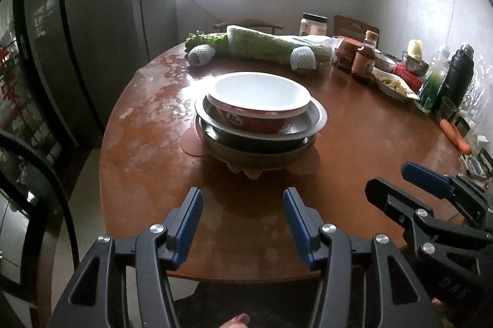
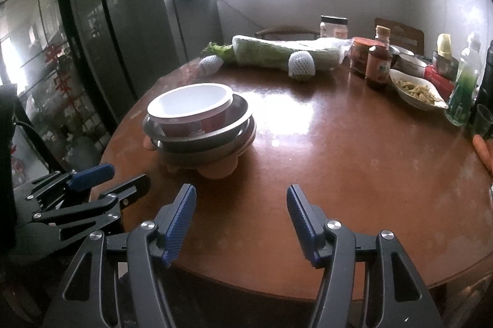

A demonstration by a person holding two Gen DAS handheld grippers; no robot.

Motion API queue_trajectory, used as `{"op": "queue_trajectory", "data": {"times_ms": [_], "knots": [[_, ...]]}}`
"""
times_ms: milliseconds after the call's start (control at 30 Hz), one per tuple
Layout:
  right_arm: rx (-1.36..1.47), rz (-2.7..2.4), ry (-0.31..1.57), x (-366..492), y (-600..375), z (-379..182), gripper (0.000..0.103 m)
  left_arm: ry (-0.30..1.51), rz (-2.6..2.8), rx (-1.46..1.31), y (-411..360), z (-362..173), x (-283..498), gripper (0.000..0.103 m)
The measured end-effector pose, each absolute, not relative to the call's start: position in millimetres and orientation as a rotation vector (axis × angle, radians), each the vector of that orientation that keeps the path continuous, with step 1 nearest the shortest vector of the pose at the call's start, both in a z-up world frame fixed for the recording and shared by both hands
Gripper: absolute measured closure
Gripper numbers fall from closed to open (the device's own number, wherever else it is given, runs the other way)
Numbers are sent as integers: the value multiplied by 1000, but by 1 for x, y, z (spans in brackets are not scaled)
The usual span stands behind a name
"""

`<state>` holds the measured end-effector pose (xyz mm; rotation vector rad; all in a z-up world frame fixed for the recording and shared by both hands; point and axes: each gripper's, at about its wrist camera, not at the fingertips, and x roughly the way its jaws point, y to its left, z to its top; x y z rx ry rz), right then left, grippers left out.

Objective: Organize plates and bowls

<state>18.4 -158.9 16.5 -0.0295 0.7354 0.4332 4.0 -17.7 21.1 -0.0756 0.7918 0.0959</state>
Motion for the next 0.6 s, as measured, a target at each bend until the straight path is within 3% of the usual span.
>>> {"op": "queue_trajectory", "data": {"times_ms": [600], "knots": [[-36, 430, 735, 18, -158, 17, 40, 790, 92, -78, -17, 22, 1, 49]]}}
